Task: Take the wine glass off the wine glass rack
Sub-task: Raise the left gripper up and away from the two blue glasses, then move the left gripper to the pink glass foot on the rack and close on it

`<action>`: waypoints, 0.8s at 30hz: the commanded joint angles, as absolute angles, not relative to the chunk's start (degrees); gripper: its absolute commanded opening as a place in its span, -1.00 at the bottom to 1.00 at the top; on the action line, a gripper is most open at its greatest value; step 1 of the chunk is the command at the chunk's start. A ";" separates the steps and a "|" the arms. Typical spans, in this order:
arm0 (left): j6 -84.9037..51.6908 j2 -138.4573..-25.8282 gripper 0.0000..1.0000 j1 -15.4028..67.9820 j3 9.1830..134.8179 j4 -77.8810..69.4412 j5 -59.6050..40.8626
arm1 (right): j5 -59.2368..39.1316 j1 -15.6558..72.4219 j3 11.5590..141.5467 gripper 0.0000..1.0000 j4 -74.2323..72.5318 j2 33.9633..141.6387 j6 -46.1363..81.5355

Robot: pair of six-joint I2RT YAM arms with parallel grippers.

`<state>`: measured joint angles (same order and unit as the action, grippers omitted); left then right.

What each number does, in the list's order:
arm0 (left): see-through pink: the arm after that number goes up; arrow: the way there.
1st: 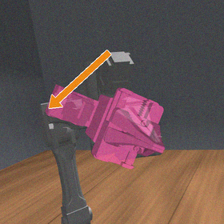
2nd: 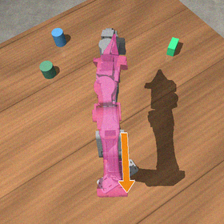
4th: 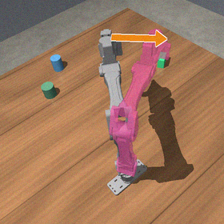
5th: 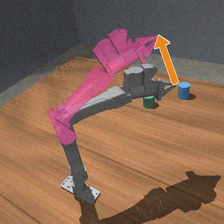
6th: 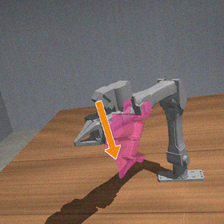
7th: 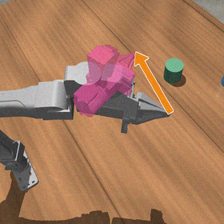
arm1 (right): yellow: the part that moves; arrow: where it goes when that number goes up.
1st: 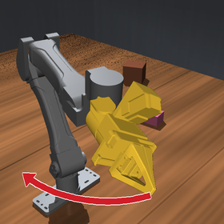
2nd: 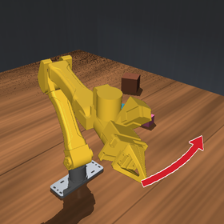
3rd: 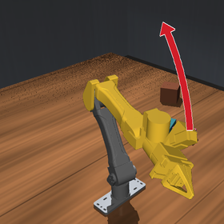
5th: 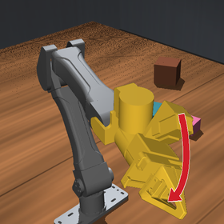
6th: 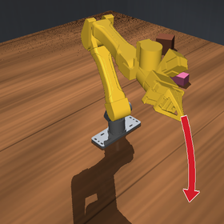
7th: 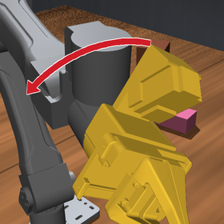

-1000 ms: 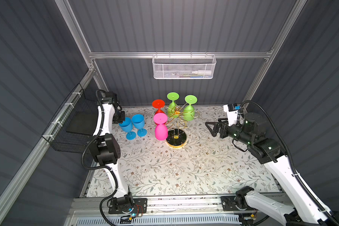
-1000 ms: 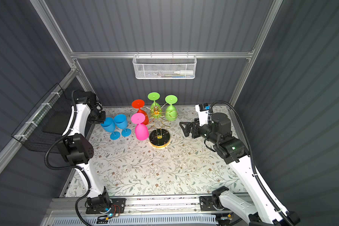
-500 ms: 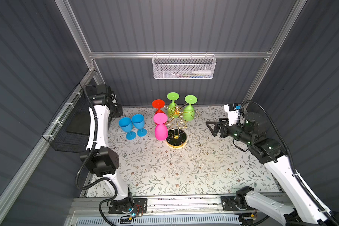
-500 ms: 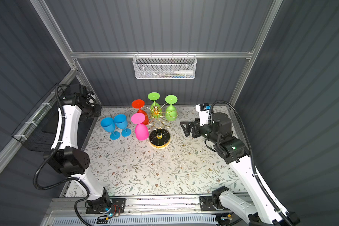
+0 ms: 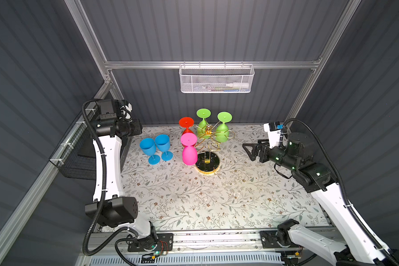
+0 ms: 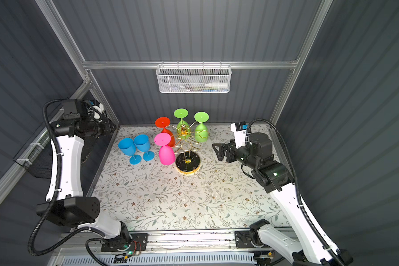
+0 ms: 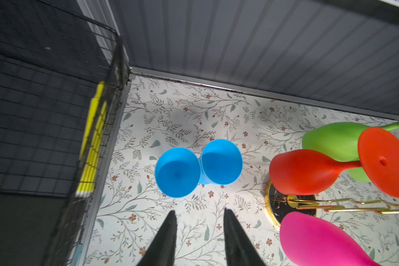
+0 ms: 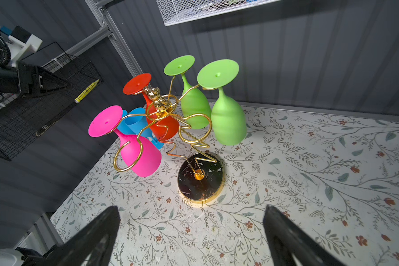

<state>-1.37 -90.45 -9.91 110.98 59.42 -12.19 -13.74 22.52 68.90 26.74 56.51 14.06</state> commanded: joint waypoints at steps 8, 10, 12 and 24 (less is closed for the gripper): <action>-12.75 -77.57 -0.26 -9.84 98.95 42.66 -39.20 | -12.72 22.06 69.87 0.98 27.25 55.62 13.62; -15.36 -75.45 -0.26 -9.84 95.68 39.29 -41.98 | -12.68 22.06 69.72 0.98 27.25 55.55 13.65; -18.49 -73.58 -0.26 -9.84 92.13 35.18 -45.16 | -12.70 22.06 69.65 0.98 26.99 55.55 13.71; -23.73 -66.41 -0.23 -2.30 76.87 27.05 -45.17 | -13.96 22.06 68.69 0.98 24.00 56.15 15.55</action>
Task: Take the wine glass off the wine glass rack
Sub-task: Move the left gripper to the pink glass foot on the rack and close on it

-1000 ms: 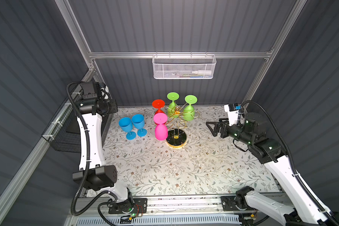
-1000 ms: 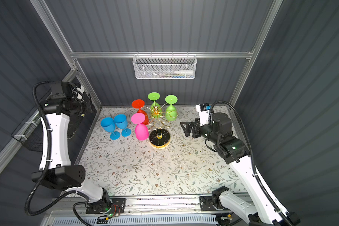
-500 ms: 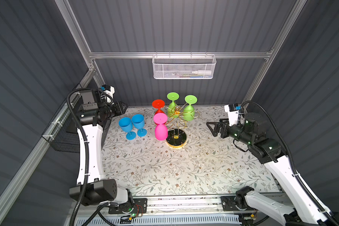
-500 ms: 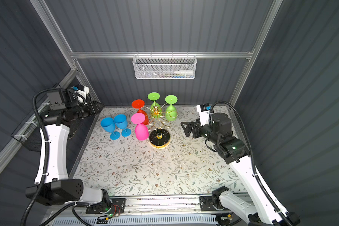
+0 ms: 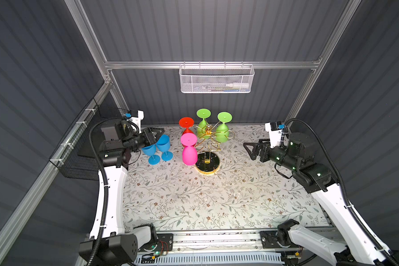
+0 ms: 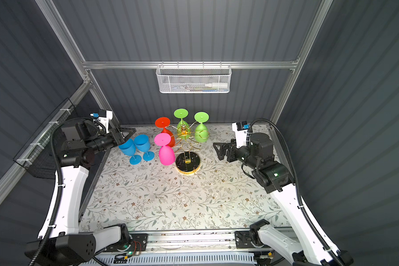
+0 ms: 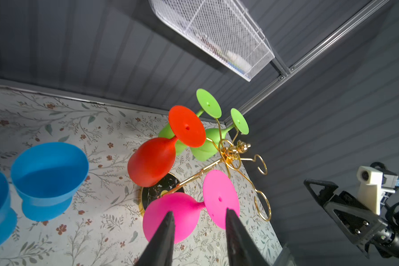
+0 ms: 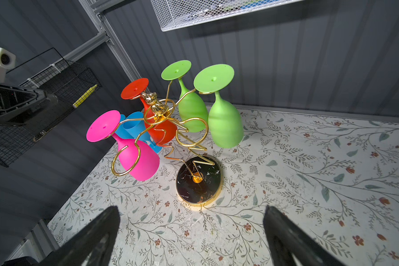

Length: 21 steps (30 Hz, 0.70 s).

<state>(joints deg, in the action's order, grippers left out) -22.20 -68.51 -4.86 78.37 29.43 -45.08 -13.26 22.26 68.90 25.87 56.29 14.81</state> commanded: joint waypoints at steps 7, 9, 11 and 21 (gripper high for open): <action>-27.45 -65.97 -0.22 3.24 70.21 22.72 -43.06 | -14.15 22.06 68.85 0.98 24.00 55.92 16.17; -28.11 -66.11 -0.21 3.65 69.32 21.40 -43.15 | -14.07 22.02 68.85 0.98 24.14 55.86 16.28; -27.98 -66.76 -0.21 4.10 69.26 21.04 -43.23 | -14.06 22.06 68.85 0.98 24.17 55.66 16.42; -29.40 -70.53 -0.21 7.22 68.81 17.22 -43.86 | -13.84 22.06 68.56 0.98 24.49 55.02 16.44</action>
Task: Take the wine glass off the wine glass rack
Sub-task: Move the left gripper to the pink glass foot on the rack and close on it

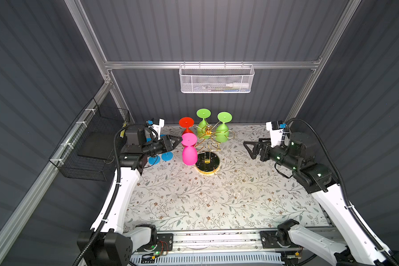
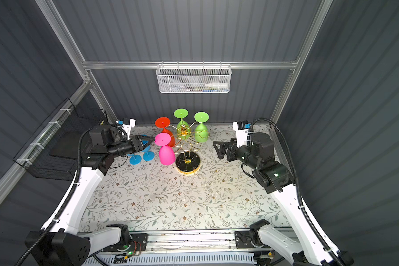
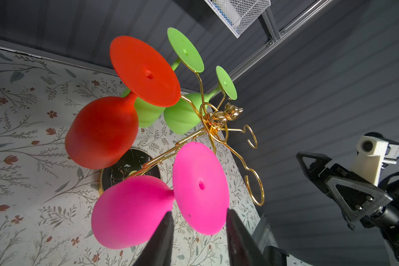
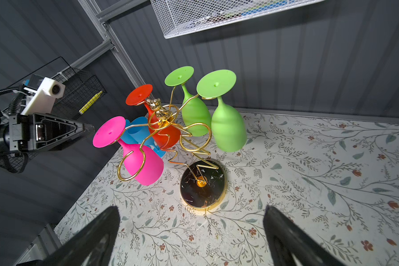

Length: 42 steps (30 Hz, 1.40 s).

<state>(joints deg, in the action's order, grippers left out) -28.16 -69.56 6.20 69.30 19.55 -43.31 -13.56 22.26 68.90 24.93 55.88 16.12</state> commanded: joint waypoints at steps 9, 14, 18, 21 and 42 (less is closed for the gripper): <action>-29.00 -73.23 -0.33 9.14 69.57 17.44 -43.72 | -13.88 21.99 68.46 0.98 24.44 54.93 16.25; -28.39 -73.49 -0.58 9.14 70.70 19.35 -43.42 | -13.84 21.97 68.38 0.98 24.51 54.93 16.15; -28.15 -73.14 -0.70 9.14 71.37 20.94 -42.98 | -13.99 21.94 68.34 0.98 24.26 55.02 16.13; -27.95 -72.82 -0.75 9.14 71.57 22.20 -42.10 | -14.05 21.97 68.42 0.98 24.13 55.11 16.22; -34.70 -71.54 -1.00 9.05 72.65 19.90 -46.56 | -13.75 21.97 68.38 0.98 24.85 54.18 16.44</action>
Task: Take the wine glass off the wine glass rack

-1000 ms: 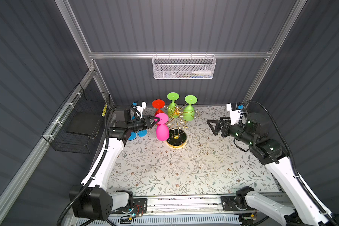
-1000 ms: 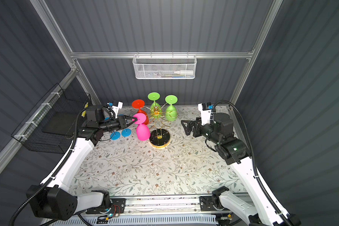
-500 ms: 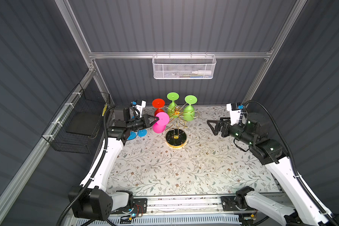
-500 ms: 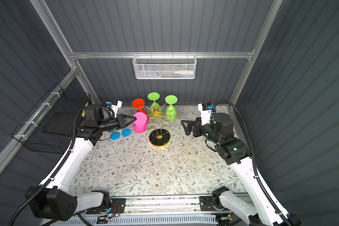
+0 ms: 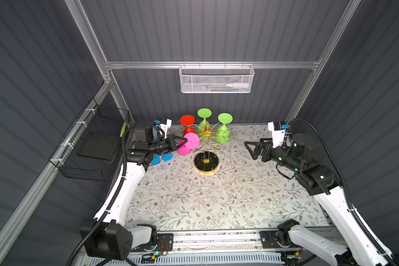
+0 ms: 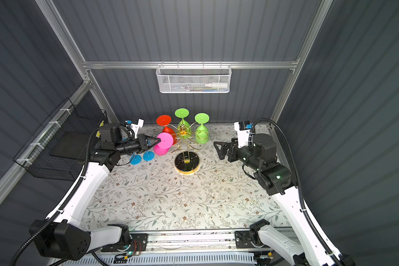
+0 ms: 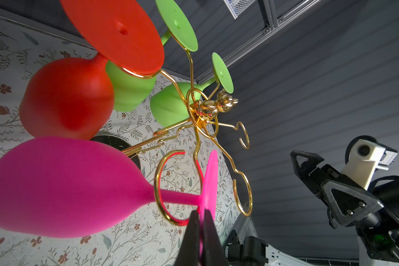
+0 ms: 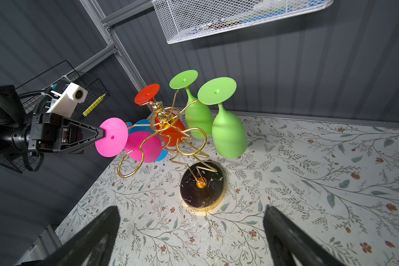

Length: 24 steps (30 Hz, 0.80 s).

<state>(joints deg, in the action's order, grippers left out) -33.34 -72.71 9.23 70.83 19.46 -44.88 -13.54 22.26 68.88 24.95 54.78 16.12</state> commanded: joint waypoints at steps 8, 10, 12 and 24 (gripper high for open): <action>-34.53 -70.43 -1.00 7.94 74.02 22.23 -45.87 | -14.06 21.97 68.29 0.98 24.68 53.97 16.61; -34.83 -70.18 -1.00 7.56 74.08 22.07 -46.10 | -13.98 21.97 68.21 0.98 24.78 53.88 16.61; -35.24 -70.01 -1.00 7.23 74.17 21.69 -46.29 | -13.89 21.97 68.10 0.98 24.76 53.70 16.62; -38.18 -69.09 -1.00 5.28 74.97 19.96 -47.19 | -13.29 21.90 67.89 0.98 24.89 53.00 16.48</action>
